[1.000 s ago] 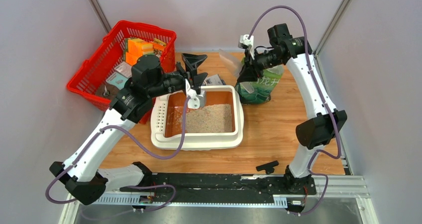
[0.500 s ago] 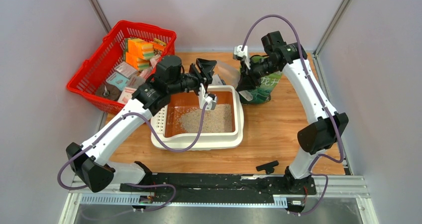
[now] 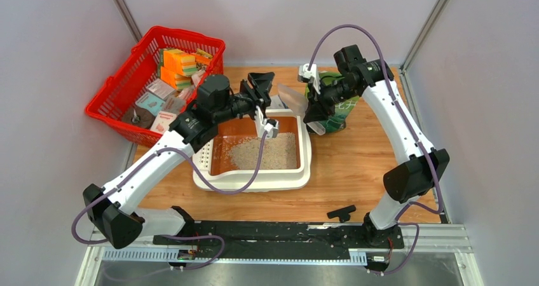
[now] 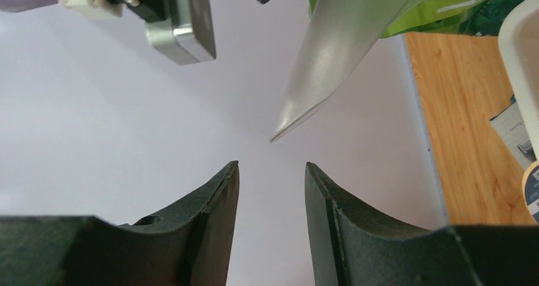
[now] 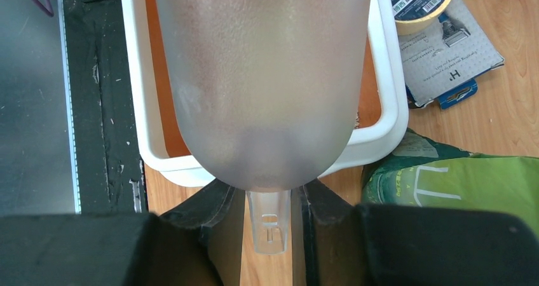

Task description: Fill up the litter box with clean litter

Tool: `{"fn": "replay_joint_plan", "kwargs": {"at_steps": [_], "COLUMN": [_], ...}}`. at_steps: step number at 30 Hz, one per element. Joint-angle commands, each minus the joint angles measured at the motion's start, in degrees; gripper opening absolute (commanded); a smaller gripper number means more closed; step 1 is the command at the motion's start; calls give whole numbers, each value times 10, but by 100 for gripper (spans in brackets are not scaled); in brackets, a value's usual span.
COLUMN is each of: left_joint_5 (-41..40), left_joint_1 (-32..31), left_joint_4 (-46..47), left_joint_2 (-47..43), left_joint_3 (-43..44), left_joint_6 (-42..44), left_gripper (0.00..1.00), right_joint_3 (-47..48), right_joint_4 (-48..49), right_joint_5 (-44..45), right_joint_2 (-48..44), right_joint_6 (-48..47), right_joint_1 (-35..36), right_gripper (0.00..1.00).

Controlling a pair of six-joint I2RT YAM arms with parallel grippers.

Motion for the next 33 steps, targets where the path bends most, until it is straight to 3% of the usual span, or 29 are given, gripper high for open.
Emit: {"fn": "replay_joint_plan", "kwargs": {"at_steps": [1,6,11,15,20,23,24,25,26,28,29,31,33], "left_joint_5": [-10,78,73,18,-26,-50,-55,-59,-67,-78,-95,-115,-144], "left_joint_1": [-4,-10,-34,-52,-55,-56,-56,-55,-56,-56,-56,-56,-56], "left_joint_4": [63,-38,-19,26,43,46,42,39,36,25,11,-16,-44], "left_joint_2": [-52,-90,-94,-78,-55,-39,-35,-29,-27,-24,-24,-23,-20], "left_joint_3": [-39,-66,-99,-112,-102,-97,-92,-90,-89,-82,-79,-61,-20], "left_joint_6": [-19,53,60,70,75,85,86,82,75,50,22,-19,-124], "left_gripper": [54,58,57,53,36,16,2,0,0,0,0,0,0], "right_joint_3": [10,62,77,77,70,61,59,61,70,97,143,195,248], "right_joint_4": [-180,-180,-181,-181,-181,-181,-182,-181,-180,-179,-178,-176,-144], "right_joint_5": [21,55,107,119,142,141,139,138,140,150,149,98,51], "right_joint_2": [-20,3,12,12,4,-1,-1,0,1,6,7,8,-3], "right_joint_6": [23,53,42,34,7,-1,-1,-1,4,16,27,49,100], "right_joint_1": [10,36,83,88,88,88,88,88,87,75,64,8,-38], "right_gripper": [0,0,0,0,0,0,0,4,21,42,58,67,79]}}
